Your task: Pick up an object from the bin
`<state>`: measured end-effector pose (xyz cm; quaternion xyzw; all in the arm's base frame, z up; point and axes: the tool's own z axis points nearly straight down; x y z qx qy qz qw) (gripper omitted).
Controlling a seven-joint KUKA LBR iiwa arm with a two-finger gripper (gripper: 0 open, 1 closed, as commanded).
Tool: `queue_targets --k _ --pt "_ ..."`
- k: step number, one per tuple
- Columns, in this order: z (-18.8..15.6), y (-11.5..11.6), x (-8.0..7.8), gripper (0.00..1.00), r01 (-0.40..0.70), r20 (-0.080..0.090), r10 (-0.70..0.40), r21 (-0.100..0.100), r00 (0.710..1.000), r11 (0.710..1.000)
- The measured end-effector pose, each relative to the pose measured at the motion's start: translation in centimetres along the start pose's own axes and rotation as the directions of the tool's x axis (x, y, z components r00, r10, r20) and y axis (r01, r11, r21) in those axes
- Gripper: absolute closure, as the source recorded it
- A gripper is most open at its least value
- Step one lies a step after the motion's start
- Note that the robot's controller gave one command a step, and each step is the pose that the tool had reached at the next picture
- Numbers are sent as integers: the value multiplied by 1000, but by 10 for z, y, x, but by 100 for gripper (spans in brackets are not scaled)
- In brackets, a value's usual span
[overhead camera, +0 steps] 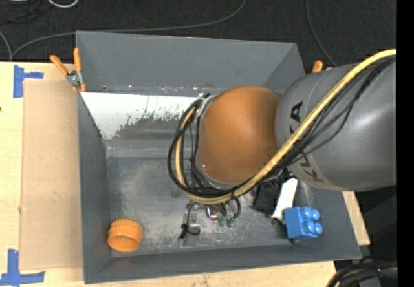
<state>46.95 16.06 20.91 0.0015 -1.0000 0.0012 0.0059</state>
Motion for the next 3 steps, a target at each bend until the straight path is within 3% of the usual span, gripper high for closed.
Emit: queue_targets --k 1,2,3 --pt "-4 -1 -2 0 -6 8 6 -2 1000 1000" --pt "112 64 -9 0 136 9 -136 0 991 991" --pt "58 83 -10 0 -21 20 21 -5 1000 1000"
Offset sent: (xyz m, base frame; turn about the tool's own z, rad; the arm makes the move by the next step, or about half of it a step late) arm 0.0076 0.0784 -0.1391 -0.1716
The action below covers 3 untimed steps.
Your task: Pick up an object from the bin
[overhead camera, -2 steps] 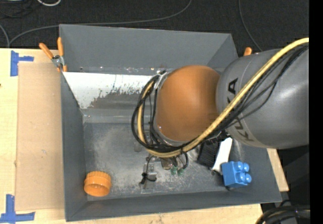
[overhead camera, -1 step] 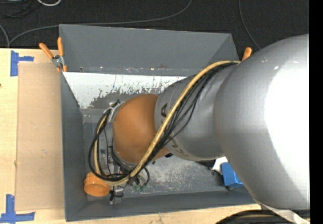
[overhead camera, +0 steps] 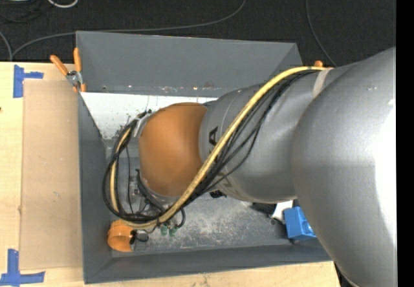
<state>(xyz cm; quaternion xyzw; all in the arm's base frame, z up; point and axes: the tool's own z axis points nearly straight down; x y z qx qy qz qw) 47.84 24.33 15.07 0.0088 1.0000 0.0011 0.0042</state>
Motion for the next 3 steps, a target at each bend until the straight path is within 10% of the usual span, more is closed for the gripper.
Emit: queue_targets --k 2,3 --pt "79 3 4 0 18 10 -18 -5 1000 1000" --pt "81 2 9 100 -23 -9 23 2 1000 1000"
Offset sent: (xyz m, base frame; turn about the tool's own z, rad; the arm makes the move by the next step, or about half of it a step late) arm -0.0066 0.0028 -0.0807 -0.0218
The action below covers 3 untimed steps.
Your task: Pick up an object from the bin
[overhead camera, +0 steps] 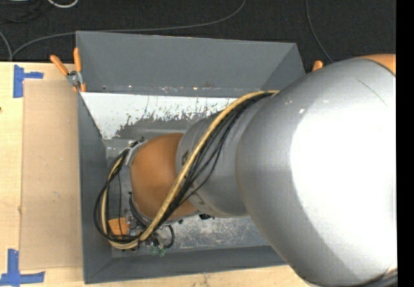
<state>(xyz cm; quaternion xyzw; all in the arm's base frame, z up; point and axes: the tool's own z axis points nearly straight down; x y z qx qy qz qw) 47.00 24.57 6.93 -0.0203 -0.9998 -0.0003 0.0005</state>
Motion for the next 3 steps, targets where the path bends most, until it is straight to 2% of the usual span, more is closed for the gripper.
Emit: queue_targets --k 2,3 --pt "-12 -1 1 100 -6 -6 7 3 1000 1000" --pt "-91 -1 0 100 -7 -6 7 3 1000 1000"
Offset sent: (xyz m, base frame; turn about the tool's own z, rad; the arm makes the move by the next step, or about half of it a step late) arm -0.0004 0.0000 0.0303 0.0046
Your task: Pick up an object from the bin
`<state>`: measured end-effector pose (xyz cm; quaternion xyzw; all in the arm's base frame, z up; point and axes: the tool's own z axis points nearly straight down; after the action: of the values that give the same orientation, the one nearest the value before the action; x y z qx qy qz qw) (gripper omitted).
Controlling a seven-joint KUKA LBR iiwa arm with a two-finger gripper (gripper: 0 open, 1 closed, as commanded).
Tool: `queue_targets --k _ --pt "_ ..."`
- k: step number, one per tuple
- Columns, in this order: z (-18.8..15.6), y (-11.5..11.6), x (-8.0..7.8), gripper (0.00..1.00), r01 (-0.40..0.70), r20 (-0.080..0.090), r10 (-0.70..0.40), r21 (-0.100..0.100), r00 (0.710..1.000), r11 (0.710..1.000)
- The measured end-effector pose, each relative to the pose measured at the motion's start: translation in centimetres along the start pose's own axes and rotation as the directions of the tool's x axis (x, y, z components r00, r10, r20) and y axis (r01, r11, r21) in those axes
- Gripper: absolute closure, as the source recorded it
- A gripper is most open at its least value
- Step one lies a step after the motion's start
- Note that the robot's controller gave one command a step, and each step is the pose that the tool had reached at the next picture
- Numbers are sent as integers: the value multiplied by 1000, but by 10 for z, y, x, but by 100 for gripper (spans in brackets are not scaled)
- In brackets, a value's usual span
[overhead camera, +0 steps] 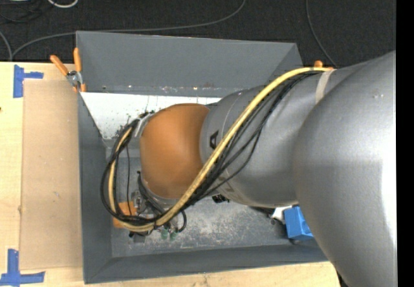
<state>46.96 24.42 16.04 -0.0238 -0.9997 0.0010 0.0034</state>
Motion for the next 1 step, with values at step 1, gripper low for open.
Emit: queue_targets --k 1 --pt "13 0 -1 100 -1 3 1 -1 1000 1000"
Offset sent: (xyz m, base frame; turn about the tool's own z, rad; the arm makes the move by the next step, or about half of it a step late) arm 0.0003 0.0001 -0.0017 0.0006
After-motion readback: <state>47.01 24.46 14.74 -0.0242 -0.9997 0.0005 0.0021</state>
